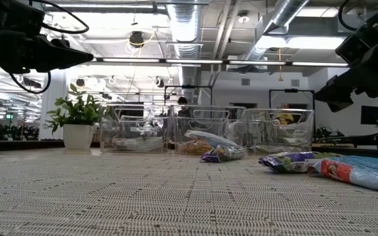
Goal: Pick and place Granola Bars by type
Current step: Put the red granola bar into the left transparent bin
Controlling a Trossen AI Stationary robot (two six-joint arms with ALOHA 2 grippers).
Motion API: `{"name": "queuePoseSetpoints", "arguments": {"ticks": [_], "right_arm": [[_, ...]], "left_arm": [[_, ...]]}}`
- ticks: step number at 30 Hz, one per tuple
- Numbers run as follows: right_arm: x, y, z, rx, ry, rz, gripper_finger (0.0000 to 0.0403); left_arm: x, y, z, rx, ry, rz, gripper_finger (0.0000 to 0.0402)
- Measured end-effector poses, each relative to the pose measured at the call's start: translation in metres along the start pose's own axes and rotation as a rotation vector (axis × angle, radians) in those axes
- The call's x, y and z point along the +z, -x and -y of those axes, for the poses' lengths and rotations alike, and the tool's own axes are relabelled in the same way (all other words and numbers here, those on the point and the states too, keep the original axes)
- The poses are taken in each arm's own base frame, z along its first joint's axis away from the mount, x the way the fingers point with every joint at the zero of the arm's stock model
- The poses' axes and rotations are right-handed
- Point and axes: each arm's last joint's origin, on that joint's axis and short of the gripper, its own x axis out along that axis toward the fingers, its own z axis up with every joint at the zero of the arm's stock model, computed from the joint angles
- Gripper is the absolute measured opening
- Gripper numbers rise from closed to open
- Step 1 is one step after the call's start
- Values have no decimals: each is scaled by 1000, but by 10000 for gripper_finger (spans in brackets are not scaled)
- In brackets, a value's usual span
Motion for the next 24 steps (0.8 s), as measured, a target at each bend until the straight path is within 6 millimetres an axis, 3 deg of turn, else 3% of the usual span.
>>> {"name": "queuePoseSetpoints", "arguments": {"ticks": [20,22,24], "right_arm": [[0,0,0,1,-3,0,226],[1,0,-2,26,-100,13,226],[7,0,-6,76,-326,60,226]], "left_arm": [[0,0,0,-1,10,-1,149],[0,0,0,-1,10,-1,149],[0,0,0,-1,10,-1,149]]}}
